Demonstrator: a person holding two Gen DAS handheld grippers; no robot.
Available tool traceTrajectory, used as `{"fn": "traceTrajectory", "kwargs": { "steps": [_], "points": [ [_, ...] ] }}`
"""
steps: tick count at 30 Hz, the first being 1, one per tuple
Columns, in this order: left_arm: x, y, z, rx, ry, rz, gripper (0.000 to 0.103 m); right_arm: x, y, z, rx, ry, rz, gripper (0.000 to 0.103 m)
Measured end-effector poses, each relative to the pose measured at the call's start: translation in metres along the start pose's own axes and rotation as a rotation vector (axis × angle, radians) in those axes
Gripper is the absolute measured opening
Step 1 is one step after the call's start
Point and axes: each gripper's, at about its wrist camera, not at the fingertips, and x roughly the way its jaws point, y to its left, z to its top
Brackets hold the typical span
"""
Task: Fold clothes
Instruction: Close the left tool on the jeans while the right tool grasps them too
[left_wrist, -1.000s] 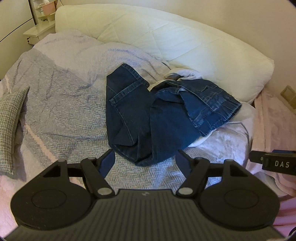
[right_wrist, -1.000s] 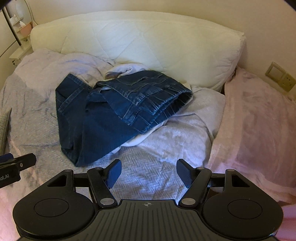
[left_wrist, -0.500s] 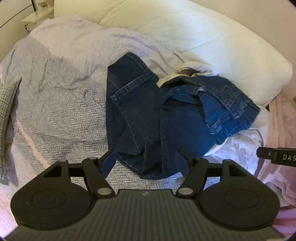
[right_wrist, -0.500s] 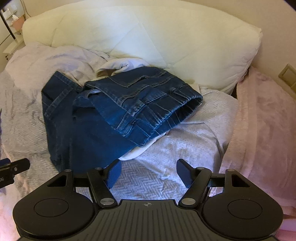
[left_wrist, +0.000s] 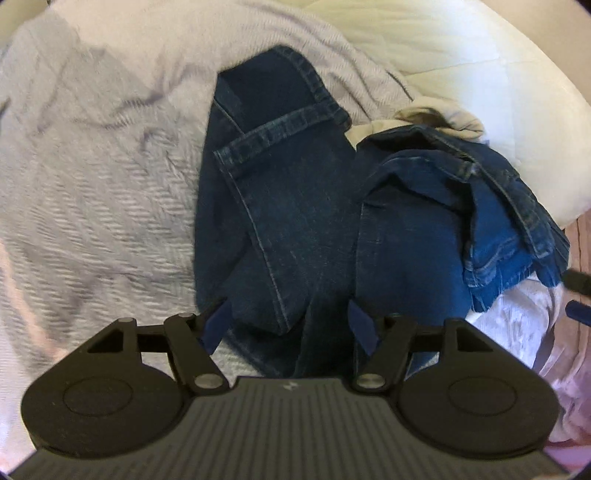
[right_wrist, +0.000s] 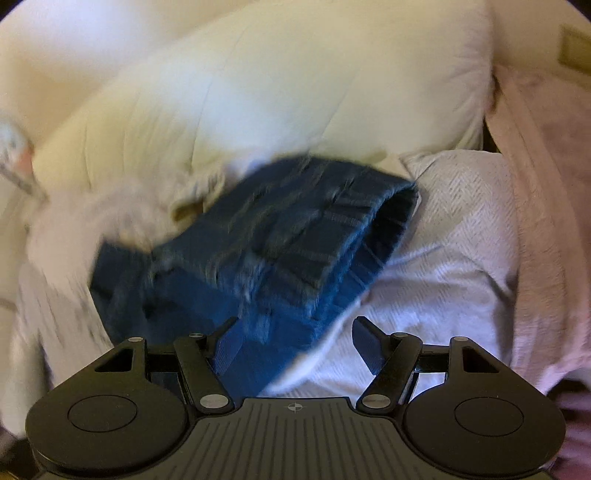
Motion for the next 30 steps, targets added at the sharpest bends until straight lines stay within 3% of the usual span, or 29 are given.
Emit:
{"fn": "traceTrajectory", "kwargs": {
  "steps": [5, 9, 13, 15, 18, 19, 22, 28, 30],
  "points": [
    [0.032, -0.001, -0.002, 0.028, 0.039, -0.038, 0.064, 0.010, -0.017, 0.010, 0.132, -0.039, 0.068, 0.069],
    [0.054, -0.002, -0.004, 0.028, 0.045, -0.061, 0.046, 0.030, -0.033, 0.014, 0.263, -0.011, 0.142, 0.069],
    [0.059, -0.005, -0.006, 0.047, 0.037, -0.078, 0.036, 0.051, -0.041, 0.010, 0.391, 0.043, 0.206, 0.069],
    [0.053, -0.004, -0.008, 0.056, 0.020, -0.094, 0.022, 0.054, -0.041, 0.009, 0.411, 0.053, 0.214, 0.054],
    [0.039, -0.001, -0.010, 0.053, -0.008, -0.129, 0.011, 0.044, -0.030, 0.011, 0.316, 0.008, 0.184, 0.035],
    [0.033, 0.000, -0.010, 0.053, -0.021, -0.136, 0.010, 0.038, -0.025, 0.012, 0.268, -0.017, 0.170, 0.006],
    [0.009, -0.002, -0.010, 0.042, -0.085, -0.150, 0.008, 0.009, -0.010, 0.017, 0.131, -0.128, 0.160, 0.007],
    [-0.054, -0.006, -0.011, 0.041, -0.196, -0.215, 0.008, -0.027, 0.004, 0.027, 0.106, -0.237, 0.178, 0.006],
    [-0.079, 0.002, -0.017, 0.029, -0.234, -0.202, 0.007, -0.047, 0.014, 0.024, 0.048, -0.283, 0.210, 0.006]
  ]
}}
